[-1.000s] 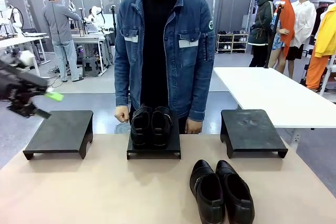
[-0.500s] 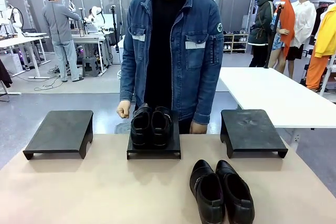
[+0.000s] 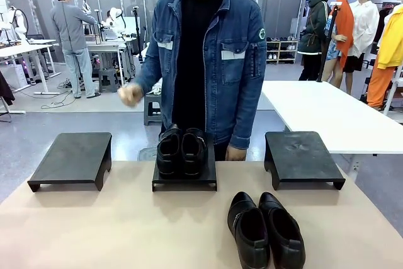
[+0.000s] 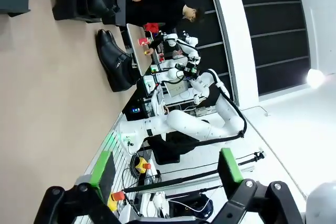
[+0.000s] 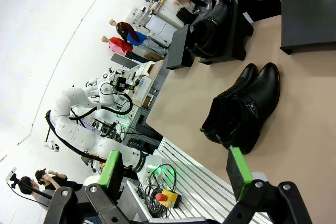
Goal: Place the shoes on the stand as instructed by the person.
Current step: Pick up another pair of Shoes and place it on the Shoes Stand indicated by the person.
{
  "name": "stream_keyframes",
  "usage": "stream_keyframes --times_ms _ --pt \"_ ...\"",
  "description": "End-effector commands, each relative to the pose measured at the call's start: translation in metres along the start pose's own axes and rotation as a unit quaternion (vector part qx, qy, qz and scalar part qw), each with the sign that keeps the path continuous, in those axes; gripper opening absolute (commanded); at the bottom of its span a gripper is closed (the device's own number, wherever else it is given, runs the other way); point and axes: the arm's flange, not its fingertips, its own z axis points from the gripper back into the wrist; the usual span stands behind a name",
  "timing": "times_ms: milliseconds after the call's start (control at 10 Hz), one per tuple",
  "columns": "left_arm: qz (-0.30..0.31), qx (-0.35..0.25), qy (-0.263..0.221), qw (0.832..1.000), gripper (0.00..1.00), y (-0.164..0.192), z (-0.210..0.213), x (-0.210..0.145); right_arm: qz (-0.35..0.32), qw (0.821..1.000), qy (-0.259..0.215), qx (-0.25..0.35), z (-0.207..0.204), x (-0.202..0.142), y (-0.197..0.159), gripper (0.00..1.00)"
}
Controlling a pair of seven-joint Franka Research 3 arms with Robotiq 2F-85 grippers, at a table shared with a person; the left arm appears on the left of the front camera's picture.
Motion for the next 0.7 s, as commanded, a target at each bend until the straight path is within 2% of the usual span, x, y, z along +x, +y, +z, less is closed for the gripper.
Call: stream_keyframes --times_ms 0,600 --pt "0.002 0.003 0.001 1.000 1.00 -0.0050 0.0010 -0.0120 0.010 1.000 -0.003 0.005 0.0017 0.0012 0.0012 1.00" --pt "0.002 0.003 0.001 1.000 1.00 -0.0050 0.0010 -0.0120 0.010 1.000 -0.003 0.005 0.0017 0.0012 0.0012 1.00"
